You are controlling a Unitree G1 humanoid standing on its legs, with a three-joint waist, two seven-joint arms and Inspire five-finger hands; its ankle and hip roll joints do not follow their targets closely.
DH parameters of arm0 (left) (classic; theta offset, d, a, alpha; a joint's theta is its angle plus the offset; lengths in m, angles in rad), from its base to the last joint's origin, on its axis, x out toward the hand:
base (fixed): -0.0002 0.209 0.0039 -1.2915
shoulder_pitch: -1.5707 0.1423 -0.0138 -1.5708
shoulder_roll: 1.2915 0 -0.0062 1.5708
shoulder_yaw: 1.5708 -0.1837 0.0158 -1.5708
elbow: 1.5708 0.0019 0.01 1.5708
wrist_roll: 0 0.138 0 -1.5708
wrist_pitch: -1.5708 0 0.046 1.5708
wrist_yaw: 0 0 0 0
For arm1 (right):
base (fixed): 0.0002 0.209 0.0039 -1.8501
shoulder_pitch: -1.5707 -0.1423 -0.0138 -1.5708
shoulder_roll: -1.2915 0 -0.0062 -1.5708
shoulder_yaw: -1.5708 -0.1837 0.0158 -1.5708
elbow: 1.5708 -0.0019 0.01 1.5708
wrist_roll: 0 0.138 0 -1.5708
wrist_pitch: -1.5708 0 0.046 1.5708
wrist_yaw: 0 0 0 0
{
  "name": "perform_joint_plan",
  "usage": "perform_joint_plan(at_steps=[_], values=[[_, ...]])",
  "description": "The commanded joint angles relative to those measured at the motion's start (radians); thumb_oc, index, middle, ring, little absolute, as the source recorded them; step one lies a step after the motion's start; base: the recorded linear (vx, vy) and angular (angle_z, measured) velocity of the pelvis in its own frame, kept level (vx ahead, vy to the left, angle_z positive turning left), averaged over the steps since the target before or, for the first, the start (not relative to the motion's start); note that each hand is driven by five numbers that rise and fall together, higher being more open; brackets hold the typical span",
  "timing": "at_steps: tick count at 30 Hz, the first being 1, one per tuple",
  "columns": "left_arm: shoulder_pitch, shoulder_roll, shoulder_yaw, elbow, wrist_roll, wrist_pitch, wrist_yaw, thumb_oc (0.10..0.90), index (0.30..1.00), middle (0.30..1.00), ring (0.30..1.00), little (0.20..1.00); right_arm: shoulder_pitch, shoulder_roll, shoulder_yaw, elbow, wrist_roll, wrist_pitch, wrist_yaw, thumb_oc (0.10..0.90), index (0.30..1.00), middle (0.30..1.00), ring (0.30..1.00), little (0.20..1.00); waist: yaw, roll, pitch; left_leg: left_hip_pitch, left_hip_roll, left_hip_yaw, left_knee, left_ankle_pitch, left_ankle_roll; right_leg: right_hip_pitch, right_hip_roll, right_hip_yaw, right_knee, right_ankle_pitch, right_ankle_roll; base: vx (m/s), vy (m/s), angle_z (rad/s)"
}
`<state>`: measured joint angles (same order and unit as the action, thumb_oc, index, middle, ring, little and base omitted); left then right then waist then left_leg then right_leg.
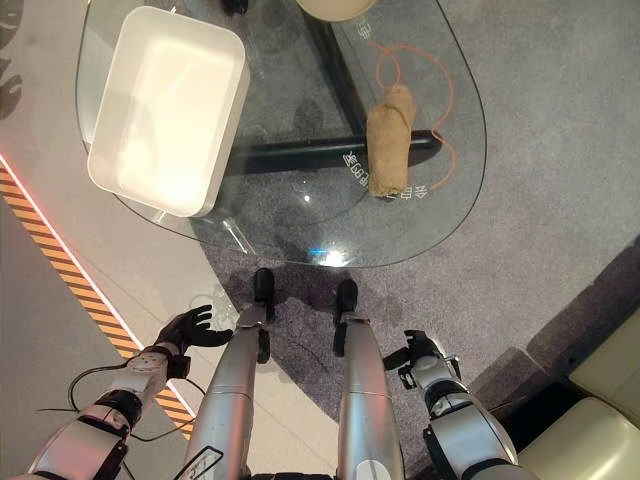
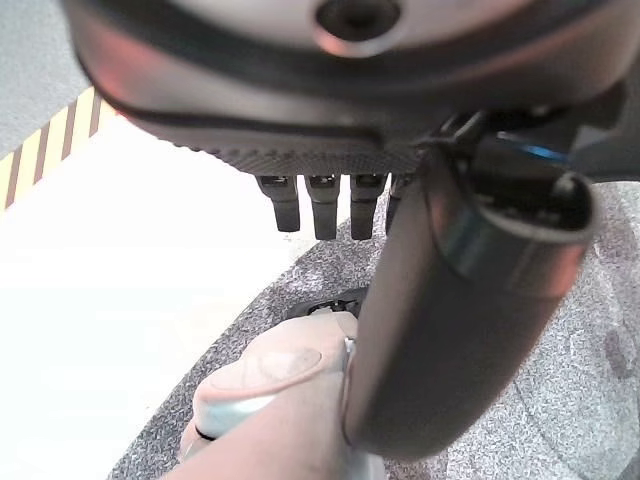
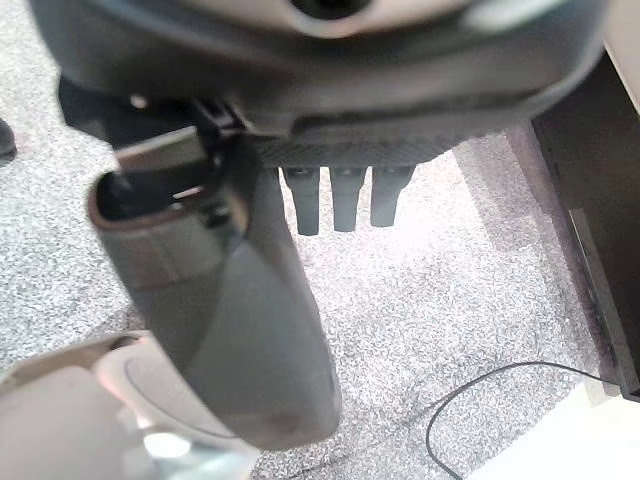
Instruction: Wipe the table with a cloth and put it in the basket.
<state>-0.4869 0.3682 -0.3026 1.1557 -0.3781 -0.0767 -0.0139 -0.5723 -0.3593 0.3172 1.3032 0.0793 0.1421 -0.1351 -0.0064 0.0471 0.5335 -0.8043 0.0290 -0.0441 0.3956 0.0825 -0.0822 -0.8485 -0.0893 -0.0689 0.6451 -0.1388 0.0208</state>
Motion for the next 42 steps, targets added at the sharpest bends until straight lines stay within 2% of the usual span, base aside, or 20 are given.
perform_joint_plan(at_steps=[1, 6, 9, 10, 11, 12, 16, 17, 18, 20, 21, 24, 25, 26, 34, 39, 42], values=[[0.049, -0.005, 0.0, 0.006, -0.002, -0.018, 0.003, 0.8, 0.9, 0.9, 0.9, 0.9, 0.065, -0.045, 0.007, -0.023, 0.034, 0.0, -0.029, 0.8, 0.9, 0.9, 0.9, 0.9, -0.001, -0.005, -0.014, -0.038, -0.049, 0.026, 0.202, -0.153, 0.063, 0.01, 0.03, 0.013, -0.031, 0.047, -0.004, 0.0, 0.0, 0.0], [0.044, -0.006, -0.004, 0.013, 0.002, -0.019, 0.002, 0.8, 0.9, 0.9, 0.9, 0.9, 0.064, -0.045, 0.005, -0.015, 0.048, -0.012, -0.05, 0.8, 0.9, 0.9, 0.9, 0.9, 0.001, -0.007, -0.014, -0.042, -0.052, 0.025, 0.197, -0.149, 0.06, 0.01, 0.034, 0.012, -0.041, 0.049, -0.006, 0.0, 0.0, 0.0], [0.044, -0.005, -0.005, 0.024, -0.001, -0.023, 0.002, 0.8, 0.9, 0.9, 0.9, 0.9, 0.07, -0.05, -0.012, -0.014, 0.067, -0.034, -0.127, 0.8, 0.9, 0.9, 0.9, 0.9, -0.001, -0.01, -0.014, -0.032, -0.055, 0.023, 0.19, -0.149, 0.057, 0.021, 0.038, 0.012, -0.052, 0.051, -0.005, 0.0, 0.0, 0.0], [0.05, -0.008, -0.006, 0.03, 0.0, -0.032, 0.003, 0.8, 0.9, 0.9, 0.9, 0.9, 0.073, -0.058, -0.034, -0.01, 0.09, -0.06, -0.199, 0.8, 0.9, 0.9, 0.9, 0.9, -0.002, -0.011, -0.014, -0.025, -0.055, 0.024, 0.188, -0.151, 0.055, 0.03, 0.039, 0.013, -0.058, 0.051, -0.005, 0.0, 0.0, 0.0], [0.052, -0.008, -0.006, 0.032, 0.0, -0.035, 0.003, 0.8, 0.9, 0.9, 0.9, 0.9, 0.074, -0.061, -0.039, -0.01, 0.09, -0.06, -0.203, 0.8, 0.9, 0.9, 0.9, 0.9, -0.002, -0.011, -0.014, -0.024, -0.055, 0.025, 0.188, -0.152, 0.055, 0.032, 0.04, 0.013, -0.059, 0.051, -0.005, 0.04, -0.001, 0.02], [0.057, -0.005, -0.004, 0.043, -0.005, -0.048, -0.002, 0.8, 0.9, 0.9, 0.9, 0.9, 0.075, -0.078, -0.07, -0.007, 0.116, -0.095, -0.281, 0.8, 0.9, 0.9, 0.9, 0.9, -0.003, -0.012, -0.014, -0.017, -0.054, 0.026, 0.185, -0.153, 0.055, 0.039, 0.041, 0.013, -0.063, 0.052, -0.004, 0.04, 0.001, 0.02], [0.069, -0.001, -0.007, 0.047, -0.009, -0.058, -0.003, 0.8, 0.9, 0.9, 0.9, 0.9, 0.072, -0.12, -0.15, -0.031, 0.163, -0.189, -0.423, 0.8, 0.9, 0.9, 0.9, 0.9, -0.004, -0.016, -0.014, -0.002, -0.054, 0.031, 0.187, -0.163, 0.055, 0.061, 0.044, 0.013, -0.074, 0.051, -0.001, 0.05, -0.011, 0.02], [0.077, 0.0, -0.01, 0.045, -0.009, -0.062, 0.0, 0.8, 0.9, 0.9, 0.9, 0.9, 0.067, -0.14, -0.19, -0.05, 0.22, -0.254, -0.483, 0.8, 0.9, 0.9, 0.9, 0.9, -0.004, -0.017, -0.014, 0.003, -0.055, 0.033, 0.188, -0.169, 0.056, 0.067, 0.045, 0.013, -0.076, 0.051, 0.0, 0.06, -0.019, 0.02], [0.083, -0.001, -0.013, 0.045, -0.011, -0.065, 0.004, 0.8, 0.9, 0.9, 0.9, 0.9, 0.06, -0.149, -0.219, -0.077, 0.242, -0.285, -0.517, 0.8, 0.9, 0.9, 0.9, 0.9, -0.004, -0.018, -0.014, 0.006, -0.056, 0.034, 0.19, -0.173, 0.058, 0.071, 0.046, 0.014, -0.078, 0.051, 0.0, 0.07, -0.019, 0.01], [0.091, -0.002, -0.018, 0.046, -0.011, -0.069, 0.01, 0.8, 0.9, 0.9, 0.9, 0.9, 0.043, -0.169, -0.253, -0.136, 0.282, -0.338, -0.573, 0.8, 0.9, 0.9, 0.9, 0.9, -0.005, -0.021, -0.014, 0.011, -0.057, 0.034, 0.191, -0.179, 0.06, 0.076, 0.046, 0.013, -0.08, 0.05, -0.001, 0.05, -0.013, 0.0], [0.092, -0.002, -0.019, 0.047, -0.012, -0.07, 0.01, 0.8, 0.9, 0.9, 0.9, 0.9, 0.042, -0.172, -0.256, -0.143, 0.285, -0.34, -0.577, 0.8, 0.9, 0.9, 0.9, 0.9, -0.005, -0.021, -0.014, 0.012, -0.057, 0.034, 0.191, -0.18, 0.061, 0.076, 0.046, 0.013, -0.08, 0.05, -0.001, 0.04, -0.011, -0.01], [0.102, -0.001, -0.023, 0.046, -0.016, -0.073, 0.018, 0.8, 0.9, 0.9, 0.9, 0.9, -0.005, -0.207, -0.284, -0.262, 0.326, -0.407, -0.641, 0.8, 0.9, 0.9, 0.9, 0.9, -0.005, -0.024, -0.014, 0.022, -0.058, 0.034, 0.184, -0.183, 0.064, 0.082, 0.047, 0.01, -0.083, 0.049, -0.004, 0.04, -0.009, 0.0], [0.103, -0.001, -0.023, 0.045, -0.016, -0.073, 0.019, 0.8, 0.9, 0.9, 0.9, 0.9, -0.007, -0.209, -0.285, -0.269, 0.327, -0.405, -0.642, 0.8, 0.9, 0.9, 0.9, 0.9, -0.005, -0.024, -0.014, 0.022, -0.058, 0.034, 0.184, -0.183, 0.064, 0.082, 0.047, 0.01, -0.083, 0.049, -0.004, 0.04, -0.006, -0.01], [0.105, 0.004, -0.022, 0.038, -0.014, -0.067, 0.017, 0.8, 0.9, 0.9, 0.9, 0.9, -0.027, -0.222, -0.288, -0.317, 0.336, -0.436, -0.659, 0.8, 0.9, 0.9, 0.9, 0.9, -0.005, -0.025, -0.014, 0.022, -0.059, 0.034, 0.184, -0.184, 0.066, 0.081, 0.047, 0.009, -0.083, 0.05, -0.005, 0.0, 0.0, 0.0], [0.109, 0.009, -0.036, 0.001, -0.025, -0.04, 0.022, 0.8, 0.9, 0.9, 0.9, 0.9, -0.13, -0.251, -0.24, -0.528, 0.339, -0.448, -0.701, 0.8, 0.9, 0.9, 0.9, 0.9, -0.005, -0.018, -0.014, 0.022, -0.06, 0.034, 0.171, -0.179, 0.068, 0.07, 0.05, 0.008, -0.081, 0.049, -0.009, 0.0, 0.0, 0.0], [0.091, -0.002, -0.052, -0.01, -0.039, -0.029, 0.034, 0.8, 0.9, 0.9, 0.9, 0.9, -0.234, -0.246, -0.175, -0.627, 0.307, -0.424, -0.711, 0.8, 0.9, 0.9, 0.9, 0.9, -0.001, -0.01, -0.014, 0.019, -0.059, 0.034, 0.164, -0.176, 0.067, 0.063, 0.053, 0.009, -0.077, 0.038, -0.013, 0.0, 0.006, 0.0], [0.087, -0.007, -0.054, -0.019, -0.033, -0.017, 0.037, 0.8, 0.9, 0.9, 0.9, 0.9, -0.284, -0.233, -0.136, -0.688, 0.275, -0.388, -0.699, 0.8, 0.9, 0.9, 0.9, 0.9, 0.003, -0.005, -0.014, 0.02, -0.06, 0.034, 0.162, -0.176, 0.064, 0.062, 0.054, 0.012, -0.073, 0.033, -0.015, 0.02, 0.01, 0.01]])
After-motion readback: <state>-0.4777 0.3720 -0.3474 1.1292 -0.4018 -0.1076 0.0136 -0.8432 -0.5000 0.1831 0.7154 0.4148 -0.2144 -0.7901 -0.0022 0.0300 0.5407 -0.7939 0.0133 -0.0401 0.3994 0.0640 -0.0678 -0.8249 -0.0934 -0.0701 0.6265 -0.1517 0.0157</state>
